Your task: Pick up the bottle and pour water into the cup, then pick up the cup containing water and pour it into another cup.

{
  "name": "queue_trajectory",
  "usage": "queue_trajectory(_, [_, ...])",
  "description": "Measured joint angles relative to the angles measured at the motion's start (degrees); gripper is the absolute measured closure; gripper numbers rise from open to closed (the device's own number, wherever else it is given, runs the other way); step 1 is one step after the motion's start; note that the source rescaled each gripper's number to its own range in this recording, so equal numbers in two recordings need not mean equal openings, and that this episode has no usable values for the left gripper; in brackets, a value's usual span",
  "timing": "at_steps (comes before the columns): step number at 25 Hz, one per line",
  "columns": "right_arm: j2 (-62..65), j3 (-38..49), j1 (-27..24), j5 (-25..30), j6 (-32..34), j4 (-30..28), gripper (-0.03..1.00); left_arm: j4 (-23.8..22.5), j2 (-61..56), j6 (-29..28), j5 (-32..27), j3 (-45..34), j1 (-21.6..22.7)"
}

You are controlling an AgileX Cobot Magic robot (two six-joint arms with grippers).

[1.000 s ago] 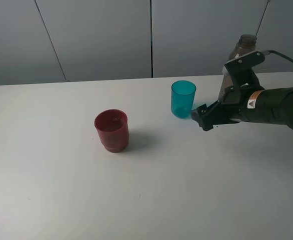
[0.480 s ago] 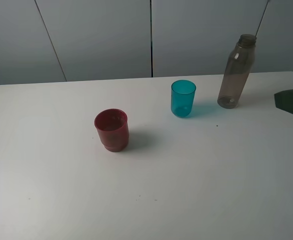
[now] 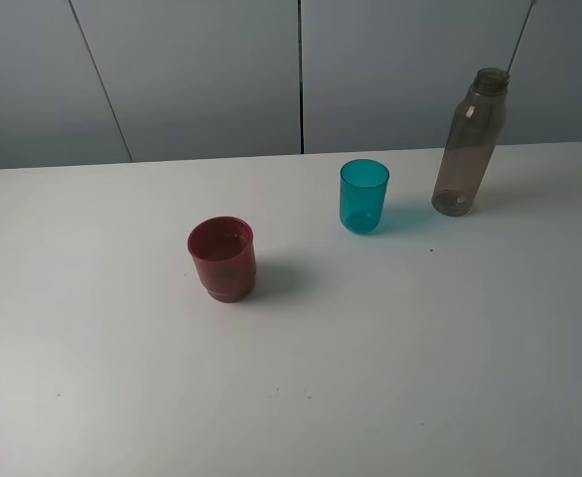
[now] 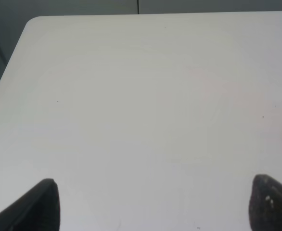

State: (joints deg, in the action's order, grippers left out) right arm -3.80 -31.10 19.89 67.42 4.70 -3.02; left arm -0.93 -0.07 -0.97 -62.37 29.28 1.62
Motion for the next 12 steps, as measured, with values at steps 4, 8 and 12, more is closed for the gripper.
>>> queue_trajectory(4, [3.57,0.0,0.0,0.43,0.0,0.7,-0.03,0.0,0.0,0.0,0.0,0.0,0.0])
queue_trajectory(8, [3.57,0.0,0.0,0.48,-0.12,1.72,-0.03,0.0,0.0,0.0,0.0,0.0,0.0])
queue_trajectory(12, [3.57,0.62,-1.65,-1.79,-0.23,2.33,-0.03,0.0,0.0,0.0,0.0,0.0,0.0])
